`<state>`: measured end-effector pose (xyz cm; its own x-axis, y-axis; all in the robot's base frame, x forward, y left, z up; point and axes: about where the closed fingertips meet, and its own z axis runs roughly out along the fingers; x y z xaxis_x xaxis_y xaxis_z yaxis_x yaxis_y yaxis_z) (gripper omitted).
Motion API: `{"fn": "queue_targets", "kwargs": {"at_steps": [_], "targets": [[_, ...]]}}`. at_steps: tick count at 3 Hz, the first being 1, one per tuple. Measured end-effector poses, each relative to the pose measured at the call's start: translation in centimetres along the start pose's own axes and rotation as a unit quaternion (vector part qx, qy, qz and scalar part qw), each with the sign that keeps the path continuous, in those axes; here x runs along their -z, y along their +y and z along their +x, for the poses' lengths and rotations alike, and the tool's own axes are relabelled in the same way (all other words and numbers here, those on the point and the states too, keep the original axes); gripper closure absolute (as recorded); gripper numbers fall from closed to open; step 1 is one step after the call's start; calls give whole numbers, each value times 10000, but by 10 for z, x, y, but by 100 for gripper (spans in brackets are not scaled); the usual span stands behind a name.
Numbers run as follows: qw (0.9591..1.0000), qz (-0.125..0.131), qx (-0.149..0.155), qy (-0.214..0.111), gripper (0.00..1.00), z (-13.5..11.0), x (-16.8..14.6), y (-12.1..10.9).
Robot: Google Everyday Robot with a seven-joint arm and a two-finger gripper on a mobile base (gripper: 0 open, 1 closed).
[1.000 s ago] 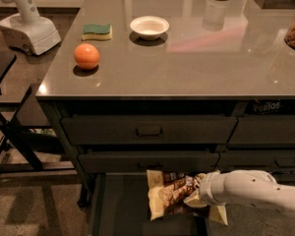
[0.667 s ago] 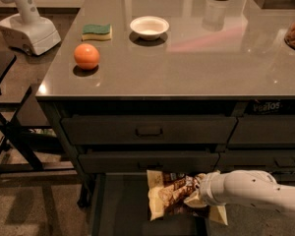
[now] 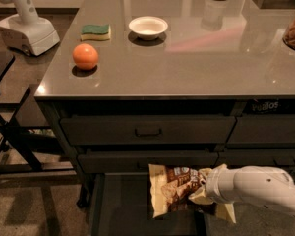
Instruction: Pick brown chip bag from bottom drawer and place on counter
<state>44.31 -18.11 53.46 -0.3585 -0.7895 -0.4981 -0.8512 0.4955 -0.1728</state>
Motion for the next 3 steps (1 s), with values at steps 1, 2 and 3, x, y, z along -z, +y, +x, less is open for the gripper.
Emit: {"fn": "queue_targets", "kwargs": {"at_steps": [1, 2, 3], "targets": [[9996, 279, 84, 72, 100, -15, 50, -12], [9980, 614, 166, 52, 100, -32, 108, -27], [9979, 617, 165, 50, 100, -32, 109, -27]]}}
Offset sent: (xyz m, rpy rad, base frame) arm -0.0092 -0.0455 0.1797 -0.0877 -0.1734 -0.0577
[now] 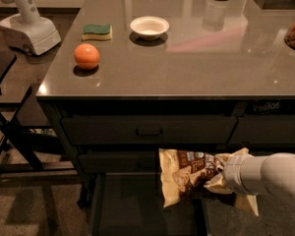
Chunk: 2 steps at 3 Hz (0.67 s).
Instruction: Pick brown chip bag from bottom drawer and place on counter
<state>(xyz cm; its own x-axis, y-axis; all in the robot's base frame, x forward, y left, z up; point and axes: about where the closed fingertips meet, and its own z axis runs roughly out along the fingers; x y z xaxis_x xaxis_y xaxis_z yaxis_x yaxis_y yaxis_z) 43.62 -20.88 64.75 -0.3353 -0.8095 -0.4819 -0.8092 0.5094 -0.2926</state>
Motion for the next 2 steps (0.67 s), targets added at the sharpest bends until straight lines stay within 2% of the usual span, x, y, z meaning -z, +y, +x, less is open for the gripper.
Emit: {"fn": "queue_targets", "kwargs": {"at_steps": [1, 2], "targets": [[9998, 173, -29, -83, 100, -10, 20, -14], [9981, 563, 99, -231, 100, -35, 75, -35]]}}
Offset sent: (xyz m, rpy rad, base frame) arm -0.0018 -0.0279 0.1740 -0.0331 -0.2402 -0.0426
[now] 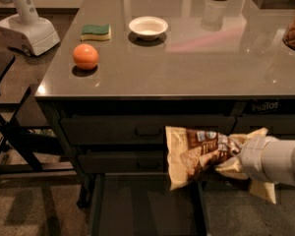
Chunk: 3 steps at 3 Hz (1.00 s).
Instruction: Pick brown chip bag from bottom drawer and place on counter
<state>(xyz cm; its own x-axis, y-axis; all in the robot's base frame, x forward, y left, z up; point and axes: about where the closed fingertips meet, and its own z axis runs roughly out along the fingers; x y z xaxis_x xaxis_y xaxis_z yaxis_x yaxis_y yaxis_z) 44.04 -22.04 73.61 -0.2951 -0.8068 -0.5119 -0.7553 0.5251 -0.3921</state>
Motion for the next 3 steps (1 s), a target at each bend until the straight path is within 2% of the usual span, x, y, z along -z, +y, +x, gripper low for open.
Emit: {"fn": "queue_targets", "kwargs": {"at_steps": [1, 2, 3], "targets": [[9990, 424, 126, 7, 100, -23, 54, -27], [9990, 425, 125, 6, 100, -23, 54, -27], [9979, 625, 17, -187, 100, -40, 65, -58]]}}
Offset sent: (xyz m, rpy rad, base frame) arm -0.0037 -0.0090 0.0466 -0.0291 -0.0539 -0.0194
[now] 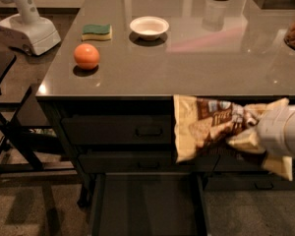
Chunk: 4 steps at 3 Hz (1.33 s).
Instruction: Pick brown chip bag from bottom drawer and place on counter
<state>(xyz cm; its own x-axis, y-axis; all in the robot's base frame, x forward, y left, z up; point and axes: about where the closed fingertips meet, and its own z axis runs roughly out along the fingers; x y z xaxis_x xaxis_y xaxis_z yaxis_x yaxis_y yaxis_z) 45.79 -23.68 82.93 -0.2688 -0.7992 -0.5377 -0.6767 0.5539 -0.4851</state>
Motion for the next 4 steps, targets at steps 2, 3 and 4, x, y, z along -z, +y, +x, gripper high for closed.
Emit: {"fn": "queue_targets", "kwargs": {"at_steps": [2, 3, 4], "targets": [[9977, 597, 102, -295, 100, -45, 30, -76], [9976, 609, 106, -305, 100, -46, 31, -77], [9971, 601, 88, -450, 100, -55, 30, -89]]}}
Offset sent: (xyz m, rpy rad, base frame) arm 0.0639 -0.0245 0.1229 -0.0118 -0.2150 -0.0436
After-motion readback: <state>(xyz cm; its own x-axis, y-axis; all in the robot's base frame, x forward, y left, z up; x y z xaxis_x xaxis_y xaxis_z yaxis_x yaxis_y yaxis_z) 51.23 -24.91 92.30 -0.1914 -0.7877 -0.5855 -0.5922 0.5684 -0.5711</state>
